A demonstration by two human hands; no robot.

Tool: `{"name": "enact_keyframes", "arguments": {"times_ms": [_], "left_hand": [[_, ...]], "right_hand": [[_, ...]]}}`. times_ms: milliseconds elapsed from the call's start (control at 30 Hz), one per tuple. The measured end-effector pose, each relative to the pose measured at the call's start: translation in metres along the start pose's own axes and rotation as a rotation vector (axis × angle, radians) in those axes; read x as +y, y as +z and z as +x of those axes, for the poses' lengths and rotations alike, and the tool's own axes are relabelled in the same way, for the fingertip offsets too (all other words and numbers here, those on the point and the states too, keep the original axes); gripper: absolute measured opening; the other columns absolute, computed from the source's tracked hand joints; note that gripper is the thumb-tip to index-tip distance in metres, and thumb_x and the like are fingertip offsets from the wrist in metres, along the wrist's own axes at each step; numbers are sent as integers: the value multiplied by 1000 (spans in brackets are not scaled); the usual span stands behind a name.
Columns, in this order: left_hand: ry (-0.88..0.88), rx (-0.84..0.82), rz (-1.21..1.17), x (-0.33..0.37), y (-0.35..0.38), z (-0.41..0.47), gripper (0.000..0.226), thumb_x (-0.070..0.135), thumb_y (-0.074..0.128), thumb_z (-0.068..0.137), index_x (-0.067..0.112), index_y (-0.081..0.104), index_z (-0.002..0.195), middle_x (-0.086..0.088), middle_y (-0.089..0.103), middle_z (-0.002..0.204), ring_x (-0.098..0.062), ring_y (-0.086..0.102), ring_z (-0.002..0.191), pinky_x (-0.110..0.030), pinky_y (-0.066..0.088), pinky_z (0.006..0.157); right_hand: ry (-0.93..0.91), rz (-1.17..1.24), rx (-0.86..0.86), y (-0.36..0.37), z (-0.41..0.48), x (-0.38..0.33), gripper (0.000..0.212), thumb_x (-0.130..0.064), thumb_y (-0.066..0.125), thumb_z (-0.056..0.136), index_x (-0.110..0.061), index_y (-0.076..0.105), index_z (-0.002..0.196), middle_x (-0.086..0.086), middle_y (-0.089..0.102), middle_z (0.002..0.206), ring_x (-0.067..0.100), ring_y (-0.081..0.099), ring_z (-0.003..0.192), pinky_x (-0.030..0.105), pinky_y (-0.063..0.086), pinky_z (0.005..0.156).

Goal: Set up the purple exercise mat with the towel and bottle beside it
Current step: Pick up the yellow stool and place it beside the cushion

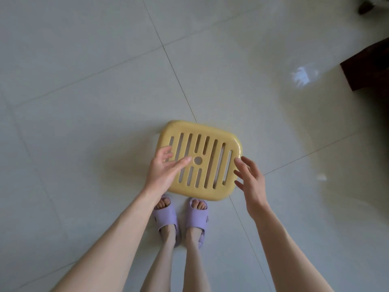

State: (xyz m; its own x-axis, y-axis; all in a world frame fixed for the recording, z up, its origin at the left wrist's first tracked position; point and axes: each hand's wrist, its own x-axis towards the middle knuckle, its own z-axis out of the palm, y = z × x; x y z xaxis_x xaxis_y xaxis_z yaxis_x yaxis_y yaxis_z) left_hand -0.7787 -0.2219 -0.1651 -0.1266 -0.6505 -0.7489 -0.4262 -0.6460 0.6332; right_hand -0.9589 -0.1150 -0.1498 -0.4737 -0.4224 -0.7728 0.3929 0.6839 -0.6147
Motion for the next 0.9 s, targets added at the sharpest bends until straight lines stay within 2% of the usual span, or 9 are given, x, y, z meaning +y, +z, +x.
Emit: {"name": "enact_keyframes", "arguments": {"times_ms": [100,167,200,233,300,367,533,733,900], "left_hand": [[21,72,62,-31,3,25,90,41,81,69,22,33,143,0,34,147,-12,40,129,-30,39,103],[16,97,71,-55,4,44,105,46,83,65,25,23,148,4,25,152,-9,30,137,-20,44,98],[0,103,67,-61,2,50,109,48,83,63,27,19,150,5,24,154,-10,29,139,-15,46,90],[-20,109,61,-70,1,59,115,53,83,59,30,16,150,5,24,155,-11,30,140,-17,47,90],[-49,123,63,-87,-2,78,129,68,81,43,36,15,149,5,29,155,-14,35,139,-36,40,108],[-70,124,71,-93,-4,88,135,75,79,35,40,15,148,6,33,154,-14,37,138,-44,35,111],[-19,106,138,-110,-6,109,129,71,82,35,41,20,145,8,45,145,-14,47,130,-44,39,108],[54,95,105,-117,-11,118,99,34,91,55,31,38,138,9,64,121,-11,63,106,-38,49,98],[25,150,23,-111,-15,104,101,44,91,39,33,50,130,10,71,110,-12,69,97,-41,55,90]], "right_hand": [[-24,-10,20,3,23,22,69,-47,69,78,-22,45,137,-9,56,125,2,55,110,20,43,79],[-41,-34,31,5,41,41,63,-39,69,84,-27,39,139,-19,52,118,-2,52,108,16,40,77],[-39,-37,31,6,46,45,65,-39,69,84,-29,37,139,-21,52,116,-3,53,107,17,42,79],[-37,-40,31,7,53,53,72,-43,72,80,-28,35,140,-19,54,120,-1,54,110,21,46,84],[-46,-69,47,11,68,70,94,-54,73,68,-25,29,146,-10,50,139,9,51,124,36,45,102],[-40,-73,68,13,77,77,106,-58,73,63,-27,21,150,-10,41,148,11,44,132,42,37,111],[-53,-107,103,16,104,97,102,-60,79,58,-29,33,143,-7,53,137,14,53,124,45,43,106],[-96,-130,153,20,119,110,90,-33,85,67,-31,34,141,-10,58,124,11,60,110,38,49,98],[-112,-115,171,21,106,99,77,-27,84,69,-30,44,134,-12,64,115,4,64,100,29,51,88]]}}
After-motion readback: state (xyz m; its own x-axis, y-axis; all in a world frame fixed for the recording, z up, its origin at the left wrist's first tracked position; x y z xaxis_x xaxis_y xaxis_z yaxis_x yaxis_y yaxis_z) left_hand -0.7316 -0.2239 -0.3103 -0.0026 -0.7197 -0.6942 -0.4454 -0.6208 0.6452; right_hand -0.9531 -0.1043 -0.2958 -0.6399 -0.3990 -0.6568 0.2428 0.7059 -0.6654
